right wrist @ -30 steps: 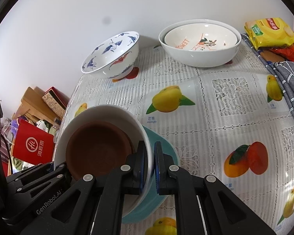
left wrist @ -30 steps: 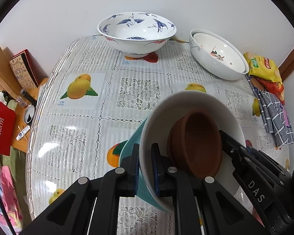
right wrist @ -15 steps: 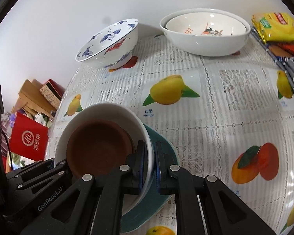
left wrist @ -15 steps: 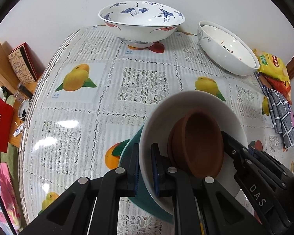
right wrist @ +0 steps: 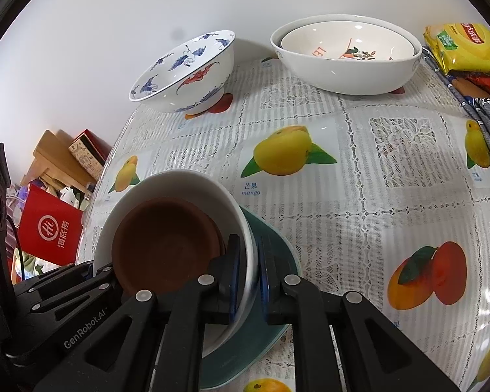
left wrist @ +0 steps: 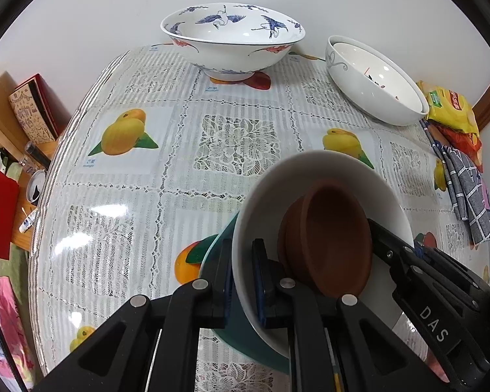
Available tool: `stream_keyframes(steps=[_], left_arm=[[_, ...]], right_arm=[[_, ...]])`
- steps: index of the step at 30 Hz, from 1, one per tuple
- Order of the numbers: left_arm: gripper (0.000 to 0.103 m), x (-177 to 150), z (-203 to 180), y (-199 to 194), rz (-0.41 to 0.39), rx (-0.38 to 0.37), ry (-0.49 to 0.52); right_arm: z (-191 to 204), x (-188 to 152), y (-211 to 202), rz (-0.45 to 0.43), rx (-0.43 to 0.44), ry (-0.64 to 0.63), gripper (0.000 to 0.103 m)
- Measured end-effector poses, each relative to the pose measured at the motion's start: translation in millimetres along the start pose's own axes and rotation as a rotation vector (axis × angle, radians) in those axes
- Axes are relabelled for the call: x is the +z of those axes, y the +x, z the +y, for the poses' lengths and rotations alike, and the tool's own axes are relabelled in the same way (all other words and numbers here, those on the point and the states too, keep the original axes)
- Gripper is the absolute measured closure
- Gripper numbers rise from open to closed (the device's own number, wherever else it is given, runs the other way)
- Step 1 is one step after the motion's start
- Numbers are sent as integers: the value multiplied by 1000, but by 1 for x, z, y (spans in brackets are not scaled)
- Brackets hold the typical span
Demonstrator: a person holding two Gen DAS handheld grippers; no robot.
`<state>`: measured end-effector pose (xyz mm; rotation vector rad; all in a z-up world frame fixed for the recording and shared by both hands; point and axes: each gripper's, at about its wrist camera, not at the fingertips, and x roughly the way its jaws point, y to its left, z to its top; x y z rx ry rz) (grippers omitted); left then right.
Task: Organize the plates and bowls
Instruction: 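Lower the white bowl onto the teal plate with both grippers, then open both grippers and pull them back from the white bowl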
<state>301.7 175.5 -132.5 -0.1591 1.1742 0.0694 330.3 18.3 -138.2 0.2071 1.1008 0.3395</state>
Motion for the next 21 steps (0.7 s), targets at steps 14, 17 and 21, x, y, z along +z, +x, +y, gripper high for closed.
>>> stream_keyframes(steps=[14, 17, 21], left_arm=[[86, -6, -1, -8, -10, -12, 27], [83, -6, -2, -12, -24, 2, 39], [81, -8, -1, -20, -44, 16, 52]], right_arm=[[7, 1, -5, 2, -25, -37, 91], [7, 1, -5, 7, -26, -40, 91], [7, 0, -7, 9, -38, -47, 87]])
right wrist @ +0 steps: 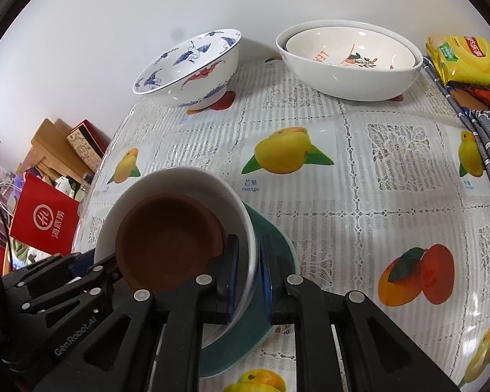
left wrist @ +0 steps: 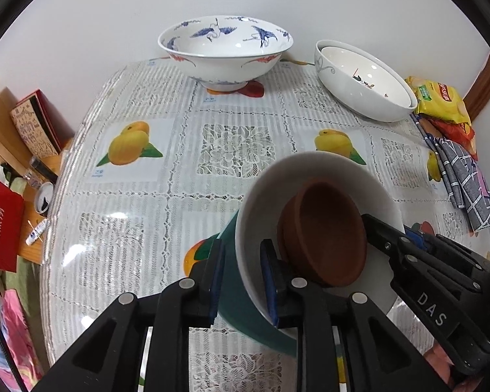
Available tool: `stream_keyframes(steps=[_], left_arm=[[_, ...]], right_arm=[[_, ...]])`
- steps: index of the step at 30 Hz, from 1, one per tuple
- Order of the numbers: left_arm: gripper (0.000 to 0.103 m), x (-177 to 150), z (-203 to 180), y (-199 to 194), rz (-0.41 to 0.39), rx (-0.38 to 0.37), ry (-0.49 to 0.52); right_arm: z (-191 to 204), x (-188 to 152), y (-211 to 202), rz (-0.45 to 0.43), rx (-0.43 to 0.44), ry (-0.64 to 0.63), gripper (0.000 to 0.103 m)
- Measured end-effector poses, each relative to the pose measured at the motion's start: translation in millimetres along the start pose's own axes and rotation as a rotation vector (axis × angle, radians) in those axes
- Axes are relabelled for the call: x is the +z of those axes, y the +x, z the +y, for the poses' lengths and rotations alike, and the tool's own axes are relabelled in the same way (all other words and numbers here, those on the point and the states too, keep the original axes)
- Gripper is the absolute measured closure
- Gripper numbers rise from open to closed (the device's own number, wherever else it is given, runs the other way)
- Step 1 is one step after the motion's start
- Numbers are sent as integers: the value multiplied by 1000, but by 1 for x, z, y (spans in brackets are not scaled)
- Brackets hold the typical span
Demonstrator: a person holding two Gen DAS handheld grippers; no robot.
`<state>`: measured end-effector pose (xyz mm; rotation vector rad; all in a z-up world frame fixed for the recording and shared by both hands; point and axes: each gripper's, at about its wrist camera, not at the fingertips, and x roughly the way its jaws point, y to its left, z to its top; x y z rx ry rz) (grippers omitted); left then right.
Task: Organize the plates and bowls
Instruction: 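Open both grippers and pull them back from the white bowl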
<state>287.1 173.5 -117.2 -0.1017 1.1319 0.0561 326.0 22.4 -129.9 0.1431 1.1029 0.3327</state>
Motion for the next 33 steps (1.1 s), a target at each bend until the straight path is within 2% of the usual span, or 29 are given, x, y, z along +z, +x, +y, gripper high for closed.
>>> stream_keyframes(steps=[10, 14, 17, 18, 20, 22, 24, 29, 33], left_arm=[[72, -9, 5, -21, -37, 0, -7], [70, -19, 4, -39, -63, 5, -8], [68, -29, 1, -56, -91, 10, -6], [63, -32, -1, -64, -103, 10, -4], [54, -40, -6, -77, -124, 8, 4], [46, -49, -11, -92, -150, 10, 10], [32, -61, -22, -110, -181, 10, 34], [17, -94, -46, -148, -256, 14, 74], [13, -120, -65, -169, -294, 22, 106]], right_arm=[[1, -8, -17, -17, -11, -24, 81], [7, -16, -37, -43, -5, -47, 74], [11, -26, -59, -69, -34, -73, 67], [13, -31, -70, -85, -50, -79, 66], [13, -41, -89, -117, -75, -84, 56], [11, -50, -108, -142, -106, -75, 54], [7, -61, -128, -165, -126, -63, 53], [-10, -96, -177, -223, -191, -7, 52], [-22, -127, -208, -244, -218, 21, 52]])
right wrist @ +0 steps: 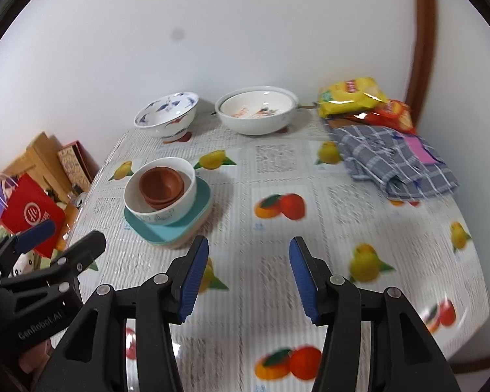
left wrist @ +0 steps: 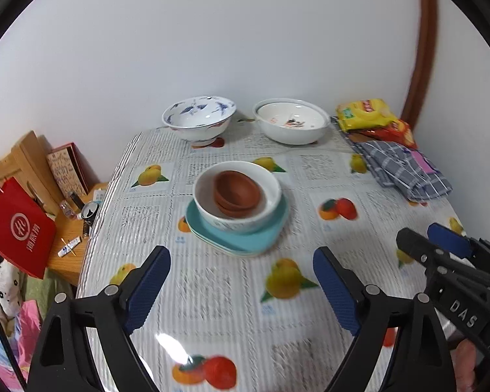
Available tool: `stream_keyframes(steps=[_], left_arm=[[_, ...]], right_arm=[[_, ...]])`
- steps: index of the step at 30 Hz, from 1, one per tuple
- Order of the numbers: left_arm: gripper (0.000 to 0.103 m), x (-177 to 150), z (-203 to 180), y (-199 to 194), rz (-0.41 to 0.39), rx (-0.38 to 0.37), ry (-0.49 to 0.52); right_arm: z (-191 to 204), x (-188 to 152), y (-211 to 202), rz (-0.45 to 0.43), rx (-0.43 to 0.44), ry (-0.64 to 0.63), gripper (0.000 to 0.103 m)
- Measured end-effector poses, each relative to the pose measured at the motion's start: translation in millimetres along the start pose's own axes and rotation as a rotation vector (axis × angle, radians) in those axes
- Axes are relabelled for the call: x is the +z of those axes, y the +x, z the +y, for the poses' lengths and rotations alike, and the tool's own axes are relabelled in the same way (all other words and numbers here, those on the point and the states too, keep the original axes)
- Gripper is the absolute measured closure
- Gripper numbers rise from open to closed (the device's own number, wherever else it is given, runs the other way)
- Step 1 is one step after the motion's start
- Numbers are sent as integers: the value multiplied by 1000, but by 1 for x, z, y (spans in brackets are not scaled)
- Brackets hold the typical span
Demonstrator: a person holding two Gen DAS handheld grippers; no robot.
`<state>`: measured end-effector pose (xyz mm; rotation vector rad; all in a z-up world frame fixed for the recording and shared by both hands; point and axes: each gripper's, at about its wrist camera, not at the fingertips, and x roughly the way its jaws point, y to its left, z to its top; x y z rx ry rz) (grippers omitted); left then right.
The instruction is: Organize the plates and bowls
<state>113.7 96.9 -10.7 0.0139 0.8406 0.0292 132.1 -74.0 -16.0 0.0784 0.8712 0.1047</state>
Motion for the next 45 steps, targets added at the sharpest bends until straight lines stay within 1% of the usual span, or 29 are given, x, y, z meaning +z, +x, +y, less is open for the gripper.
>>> stream_keyframes(steps=[1, 3, 4, 5, 7, 9, 11, 16, 21, 26, 31, 45], left_arm=[[12, -6, -5, -8, -11, 1, 4], [11, -14, -14, -20, -29, 13, 6], [10, -18, -17, -24, -35, 16, 8], [10, -22, -20, -31, -44, 18, 9], [9, -29, -24, -40, -56, 22, 8], [8, -36, -25, -52, -67, 9, -8], [5, -42, -25, -61, -75, 0, -26], [5, -56, -26, -77, -90, 6, -42], [5, -65, -29, -81, -89, 9, -43], [5, -65, -30, -84, -99, 18, -51], [5, -67, -34, -85, -99, 27, -36], [5, -67, -36, -88, -102, 24, -40]], right_arm=[[-4, -5, -7, -8, 3, 8, 50], [-10, -15, -21, -17, 5, 13, 36], [-12, -21, -30, -31, -2, 7, 25], [-14, -27, -38, -48, -14, -3, 21], [-15, -38, -52, -65, -47, -21, 19], [-19, -47, -62, -62, -53, -21, 18], [-22, -57, -72, -62, -63, -18, 13], [-30, -73, -88, -70, -90, 7, 13], [-34, -82, -101, -94, -94, 23, 13], [-35, -85, -107, -105, -105, 22, 13], [-39, -88, -111, -118, -102, 31, 13], [-40, -90, -119, -138, -101, 39, 13]])
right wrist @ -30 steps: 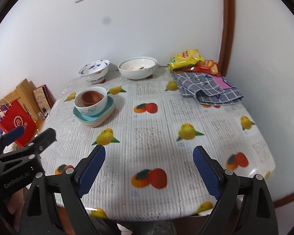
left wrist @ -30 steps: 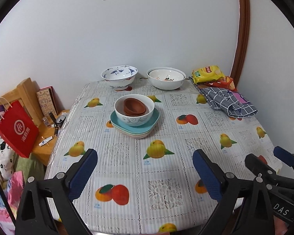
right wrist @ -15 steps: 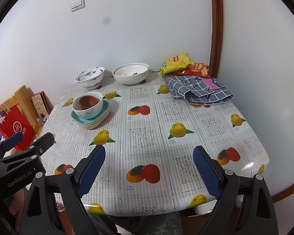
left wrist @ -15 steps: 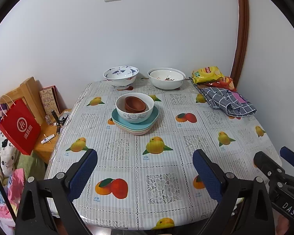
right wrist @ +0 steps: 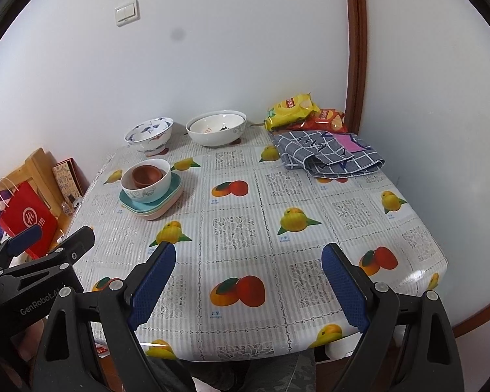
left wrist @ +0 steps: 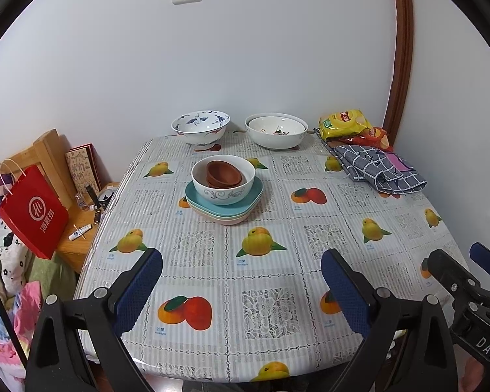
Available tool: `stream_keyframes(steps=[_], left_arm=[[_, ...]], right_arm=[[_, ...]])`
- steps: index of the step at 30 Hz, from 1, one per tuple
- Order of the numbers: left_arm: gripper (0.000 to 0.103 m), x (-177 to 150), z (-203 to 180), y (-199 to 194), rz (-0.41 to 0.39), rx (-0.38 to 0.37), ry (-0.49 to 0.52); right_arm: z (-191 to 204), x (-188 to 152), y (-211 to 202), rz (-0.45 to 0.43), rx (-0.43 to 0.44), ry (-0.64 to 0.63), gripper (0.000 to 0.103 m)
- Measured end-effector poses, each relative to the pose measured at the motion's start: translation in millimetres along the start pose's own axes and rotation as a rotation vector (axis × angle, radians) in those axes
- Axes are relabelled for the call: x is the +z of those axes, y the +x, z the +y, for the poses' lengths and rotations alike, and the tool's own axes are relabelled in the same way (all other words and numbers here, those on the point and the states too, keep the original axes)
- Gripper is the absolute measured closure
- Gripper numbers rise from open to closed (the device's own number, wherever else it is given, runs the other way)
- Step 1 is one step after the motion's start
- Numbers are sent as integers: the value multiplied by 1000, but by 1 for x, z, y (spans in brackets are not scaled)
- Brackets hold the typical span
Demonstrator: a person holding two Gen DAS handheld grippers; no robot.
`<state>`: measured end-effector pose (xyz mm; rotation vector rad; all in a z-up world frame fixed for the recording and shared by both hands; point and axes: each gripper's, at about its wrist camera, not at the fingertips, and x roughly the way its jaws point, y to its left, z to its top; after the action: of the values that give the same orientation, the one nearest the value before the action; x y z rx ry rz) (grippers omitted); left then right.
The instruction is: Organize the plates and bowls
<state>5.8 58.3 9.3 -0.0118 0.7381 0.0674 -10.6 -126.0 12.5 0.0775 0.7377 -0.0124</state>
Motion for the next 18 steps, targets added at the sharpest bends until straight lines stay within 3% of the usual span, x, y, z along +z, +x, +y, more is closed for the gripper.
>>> stream_keyframes(steps=[18], left_arm=[[5, 0, 2, 0, 6, 0, -1]], right_arm=[[3, 1, -5, -17, -7, -4, 13]])
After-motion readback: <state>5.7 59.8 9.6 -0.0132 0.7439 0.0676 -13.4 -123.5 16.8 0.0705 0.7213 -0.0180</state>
